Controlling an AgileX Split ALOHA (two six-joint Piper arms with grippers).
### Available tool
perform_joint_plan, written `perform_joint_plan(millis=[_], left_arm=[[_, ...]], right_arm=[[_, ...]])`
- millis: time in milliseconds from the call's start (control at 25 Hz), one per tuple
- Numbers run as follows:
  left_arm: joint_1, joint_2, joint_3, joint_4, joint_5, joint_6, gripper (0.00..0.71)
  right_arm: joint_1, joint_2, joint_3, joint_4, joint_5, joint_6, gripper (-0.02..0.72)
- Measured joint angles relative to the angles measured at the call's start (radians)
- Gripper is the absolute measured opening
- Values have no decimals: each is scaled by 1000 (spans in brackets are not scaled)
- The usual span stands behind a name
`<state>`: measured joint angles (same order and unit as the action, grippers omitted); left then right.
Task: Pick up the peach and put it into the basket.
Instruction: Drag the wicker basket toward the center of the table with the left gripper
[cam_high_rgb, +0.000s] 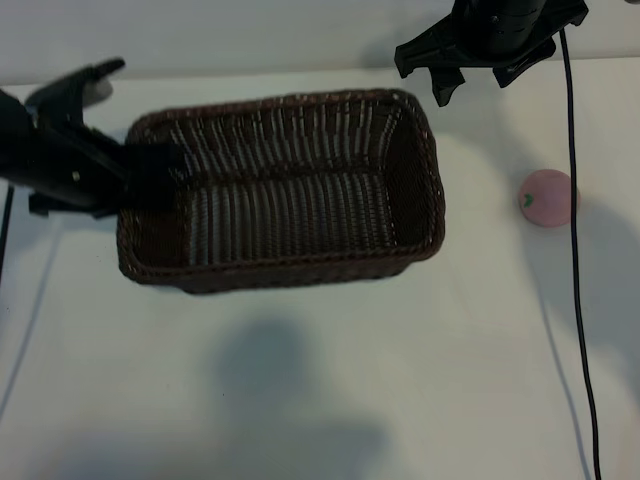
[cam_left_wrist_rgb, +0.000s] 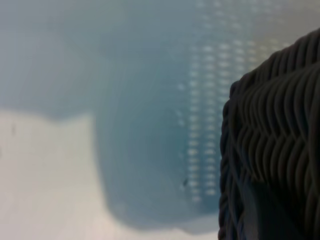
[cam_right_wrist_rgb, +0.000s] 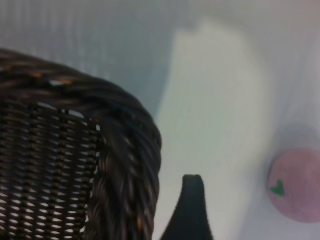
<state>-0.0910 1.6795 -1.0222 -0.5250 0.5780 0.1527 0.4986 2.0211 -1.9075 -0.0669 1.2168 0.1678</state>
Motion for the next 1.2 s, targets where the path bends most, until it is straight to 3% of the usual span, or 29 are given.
perform_joint_plan(millis=[240, 560, 1200], left_arm=[[0, 21, -90, 64, 54, 2, 97], [0, 169, -208, 66, 74, 7, 95], [0, 302, -221, -65, 43, 126, 118]], right_arm=[[0, 0, 0, 0, 0, 0, 599], [0, 0, 0, 0, 0, 0, 599], [0, 0, 0, 0, 0, 0, 599]])
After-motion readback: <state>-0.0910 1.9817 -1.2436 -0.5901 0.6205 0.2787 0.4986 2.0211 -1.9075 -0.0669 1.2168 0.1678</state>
